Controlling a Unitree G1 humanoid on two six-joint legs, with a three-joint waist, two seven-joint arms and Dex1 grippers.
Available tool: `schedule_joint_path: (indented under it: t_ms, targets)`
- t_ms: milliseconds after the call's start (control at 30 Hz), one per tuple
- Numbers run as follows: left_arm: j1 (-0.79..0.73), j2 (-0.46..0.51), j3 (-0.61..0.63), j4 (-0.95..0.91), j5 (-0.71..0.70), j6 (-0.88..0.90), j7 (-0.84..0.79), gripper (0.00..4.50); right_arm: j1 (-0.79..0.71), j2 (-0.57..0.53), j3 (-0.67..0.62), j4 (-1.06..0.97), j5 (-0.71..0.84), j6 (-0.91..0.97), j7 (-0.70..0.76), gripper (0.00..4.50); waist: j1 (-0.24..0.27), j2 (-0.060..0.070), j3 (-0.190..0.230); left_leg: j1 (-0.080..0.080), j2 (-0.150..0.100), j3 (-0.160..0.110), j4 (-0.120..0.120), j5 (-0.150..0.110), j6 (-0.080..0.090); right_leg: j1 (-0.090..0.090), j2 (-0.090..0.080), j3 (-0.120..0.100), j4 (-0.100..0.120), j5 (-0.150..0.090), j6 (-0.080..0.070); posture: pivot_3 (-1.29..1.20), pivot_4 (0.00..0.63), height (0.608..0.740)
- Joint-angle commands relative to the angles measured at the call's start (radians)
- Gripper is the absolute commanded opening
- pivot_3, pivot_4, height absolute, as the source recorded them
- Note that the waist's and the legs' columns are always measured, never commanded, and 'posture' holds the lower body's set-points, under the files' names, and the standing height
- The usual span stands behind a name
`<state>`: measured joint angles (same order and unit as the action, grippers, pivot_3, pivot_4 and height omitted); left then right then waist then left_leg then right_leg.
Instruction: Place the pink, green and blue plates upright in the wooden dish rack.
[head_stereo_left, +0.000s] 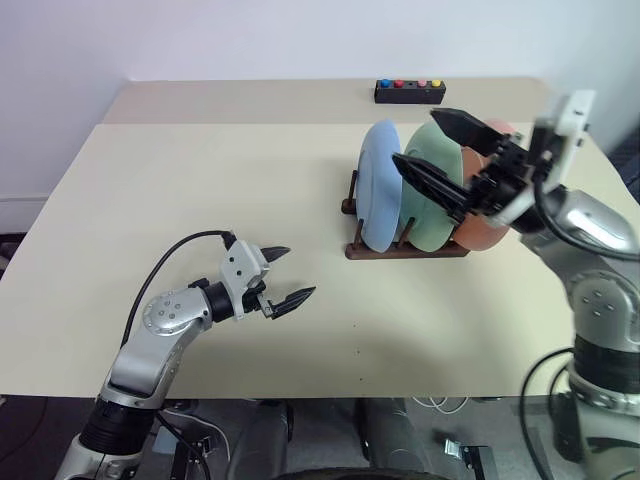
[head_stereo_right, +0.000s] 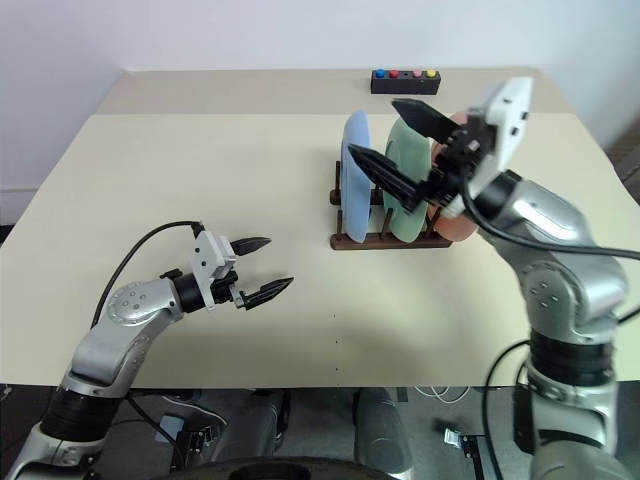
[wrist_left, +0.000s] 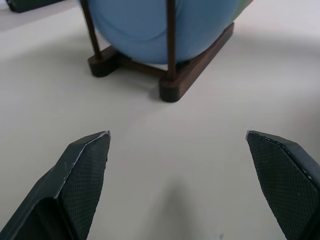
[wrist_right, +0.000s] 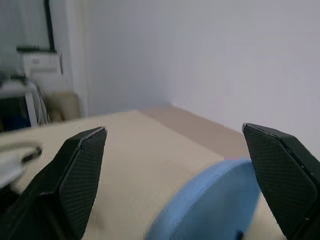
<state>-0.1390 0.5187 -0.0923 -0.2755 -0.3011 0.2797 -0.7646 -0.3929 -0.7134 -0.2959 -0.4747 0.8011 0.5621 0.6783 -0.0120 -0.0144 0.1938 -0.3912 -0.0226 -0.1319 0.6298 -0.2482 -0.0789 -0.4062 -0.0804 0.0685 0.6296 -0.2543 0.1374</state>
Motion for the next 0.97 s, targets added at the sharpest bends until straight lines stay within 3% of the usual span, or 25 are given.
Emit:
schedule_joint_path:
  t_ms: [33, 167, 367, 733, 967]
  targets:
    - [-0.01, 0.011, 0.034, 0.001, 0.009, -0.035, 0.003, 4.5, 0.112, -0.08, -0.113, -0.045, 0.004, -0.037, 0.117, 4.44, -0.001, 0.0, 0.0, 0.0, 0.0, 0.0, 0.0, 0.0, 0.0, 0.0, 0.0, 0.0, 0.0, 0.0, 0.0, 0.0, 0.15, 0.74]
    - [0.007, 0.034, 0.071, 0.029, 0.008, -0.057, -0.004, 4.5, 0.351, -0.15, -0.259, -0.037, -0.037, -0.068, 0.237, 4.44, 0.0, 0.0, 0.0, 0.0, 0.0, 0.001, 0.0, 0.0, 0.0, 0.0, 0.0, 0.0, 0.0, 0.0, 0.0, 0.0, 0.15, 0.74]
    - [0.033, 0.069, 0.107, 0.076, 0.017, -0.093, -0.023, 4.5, 0.529, -0.133, -0.345, 0.051, -0.139, -0.152, 0.284, 4.44, -0.003, 0.0, 0.0, 0.002, 0.001, 0.002, 0.001, 0.0, 0.001, 0.002, 0.0, 0.001, 0.0, -0.001, -0.001, 0.0, 0.15, 0.74]
    - [0.059, 0.082, 0.135, 0.14, 0.022, -0.118, -0.033, 4.5, 0.618, -0.047, -0.327, 0.19, -0.211, -0.244, 0.267, 4.44, -0.002, 0.0, 0.0, 0.002, 0.001, 0.003, 0.001, 0.0, 0.0, 0.002, 0.0, 0.001, 0.0, -0.002, -0.003, 0.0, 0.15, 0.74]
    - [0.06, 0.075, 0.134, 0.143, 0.027, -0.122, -0.032, 4.5, 0.596, -0.033, -0.296, 0.221, -0.245, -0.284, 0.249, 4.44, -0.002, 0.001, 0.0, 0.002, 0.001, 0.003, 0.001, 0.0, 0.0, 0.002, 0.0, 0.001, 0.0, -0.002, -0.003, 0.0, 0.15, 0.74]
